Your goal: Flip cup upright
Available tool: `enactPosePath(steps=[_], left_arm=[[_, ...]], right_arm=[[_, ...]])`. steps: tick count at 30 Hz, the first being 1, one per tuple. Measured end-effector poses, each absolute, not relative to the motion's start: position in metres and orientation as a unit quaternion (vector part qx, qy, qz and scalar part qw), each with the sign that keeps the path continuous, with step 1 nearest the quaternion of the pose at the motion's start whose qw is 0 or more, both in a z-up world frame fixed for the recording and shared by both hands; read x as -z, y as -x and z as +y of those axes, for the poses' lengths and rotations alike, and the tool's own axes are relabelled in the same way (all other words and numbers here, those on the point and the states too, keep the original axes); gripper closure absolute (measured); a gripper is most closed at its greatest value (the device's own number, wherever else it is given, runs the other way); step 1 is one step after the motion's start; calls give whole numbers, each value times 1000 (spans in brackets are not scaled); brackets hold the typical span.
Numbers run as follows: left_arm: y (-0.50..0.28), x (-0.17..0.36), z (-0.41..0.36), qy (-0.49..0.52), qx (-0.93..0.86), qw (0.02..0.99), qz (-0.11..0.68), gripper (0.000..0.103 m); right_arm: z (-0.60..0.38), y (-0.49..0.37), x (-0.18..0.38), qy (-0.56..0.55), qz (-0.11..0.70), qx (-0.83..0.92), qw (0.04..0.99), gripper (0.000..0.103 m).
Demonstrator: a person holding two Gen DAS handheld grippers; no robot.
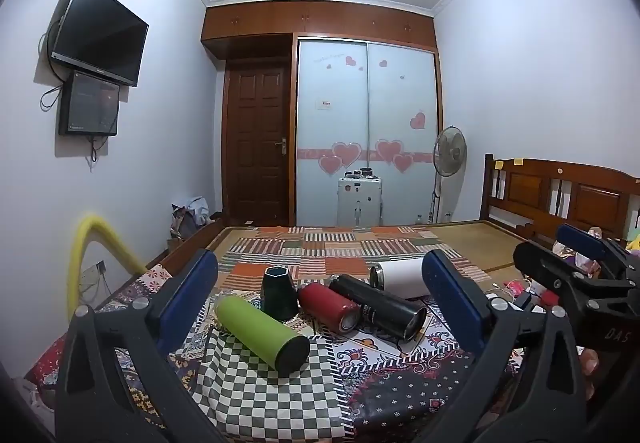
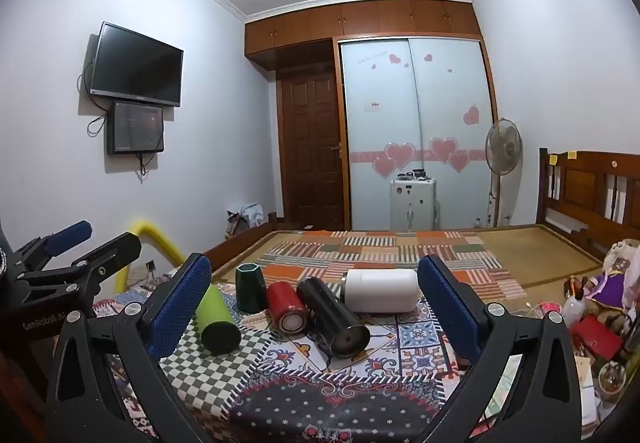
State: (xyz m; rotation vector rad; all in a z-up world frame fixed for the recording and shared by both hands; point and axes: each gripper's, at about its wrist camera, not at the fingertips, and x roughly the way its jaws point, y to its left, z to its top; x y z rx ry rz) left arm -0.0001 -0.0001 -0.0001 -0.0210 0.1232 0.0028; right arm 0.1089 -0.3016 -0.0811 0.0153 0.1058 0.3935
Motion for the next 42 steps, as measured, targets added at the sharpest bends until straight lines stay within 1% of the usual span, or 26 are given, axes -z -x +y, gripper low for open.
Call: enactPosePath(steps=[15, 42], left_arm=[[-2, 6, -1, 12, 6, 998, 64, 0], [-3, 2, 0, 13, 1, 998, 61, 0]], right_arm=[[-298, -106, 75, -10, 57, -191, 980, 0], [-302, -106, 81, -9, 54, -192, 980, 0]])
